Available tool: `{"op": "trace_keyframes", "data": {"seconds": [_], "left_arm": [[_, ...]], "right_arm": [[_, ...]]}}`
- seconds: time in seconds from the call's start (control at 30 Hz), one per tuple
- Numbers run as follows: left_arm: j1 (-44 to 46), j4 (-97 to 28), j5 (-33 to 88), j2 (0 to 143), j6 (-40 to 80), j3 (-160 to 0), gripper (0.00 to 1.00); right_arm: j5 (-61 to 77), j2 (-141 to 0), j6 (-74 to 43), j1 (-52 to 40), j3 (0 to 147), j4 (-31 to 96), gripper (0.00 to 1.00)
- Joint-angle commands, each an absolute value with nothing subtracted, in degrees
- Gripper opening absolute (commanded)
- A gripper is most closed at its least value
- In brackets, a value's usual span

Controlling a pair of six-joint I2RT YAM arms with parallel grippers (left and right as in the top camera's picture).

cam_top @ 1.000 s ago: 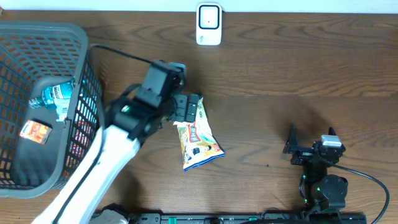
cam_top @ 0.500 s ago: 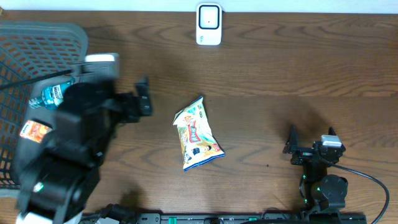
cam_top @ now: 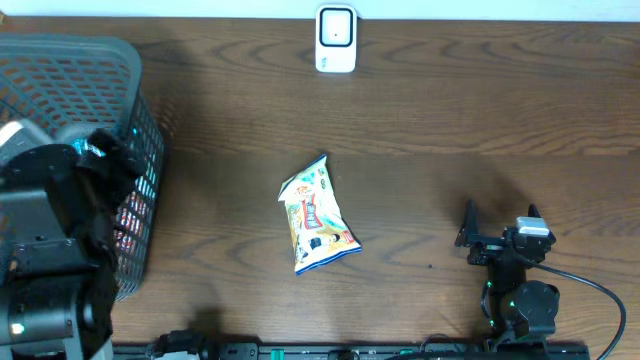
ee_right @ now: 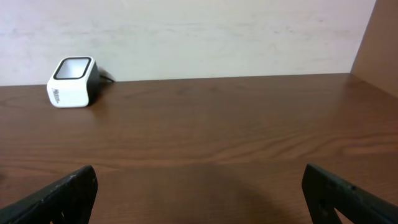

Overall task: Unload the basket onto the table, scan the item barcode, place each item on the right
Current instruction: 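Reach the left gripper back into the basket toward the tissue pack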

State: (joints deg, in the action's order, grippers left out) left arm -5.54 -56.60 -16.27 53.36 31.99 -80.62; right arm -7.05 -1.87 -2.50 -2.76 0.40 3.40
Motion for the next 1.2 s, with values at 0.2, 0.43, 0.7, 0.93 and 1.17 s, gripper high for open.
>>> {"op": "trace_keyframes", "data": {"seconds": [0.2,0.43,0.7,0.93,1.17], "left_arm": [[-16.5,-59.4,-17.1,53.1,38.8,-81.3,0.98],[-23.4,-61.1,-17.1,54.2,42.5,-81.3,0.98],[-28.4,-62.1,-17.0,60.4,43.5,-81.3,0.98],[-33.8,-63.0,-14.4,71.1,47.7,-81.2,0.98],[-41.2,-62.5,-10.5,83.9,47.7,-81.2,0.98]], "right_arm": [[-6.9,-1.8,-2.0,-3.0,0.3,3.6,0.99],[-6.9,-1.8,-2.0,-3.0,0.3,3.6,0.99],[-6.9,-1.8,-2.1,-3.0,0.3,3.6,0.99],[-6.9,-1.8,-2.0,-3.0,0.3,3.6,0.99],[-6.9,-1.8,-2.0,-3.0,0.3,3.6,0.99]]}}
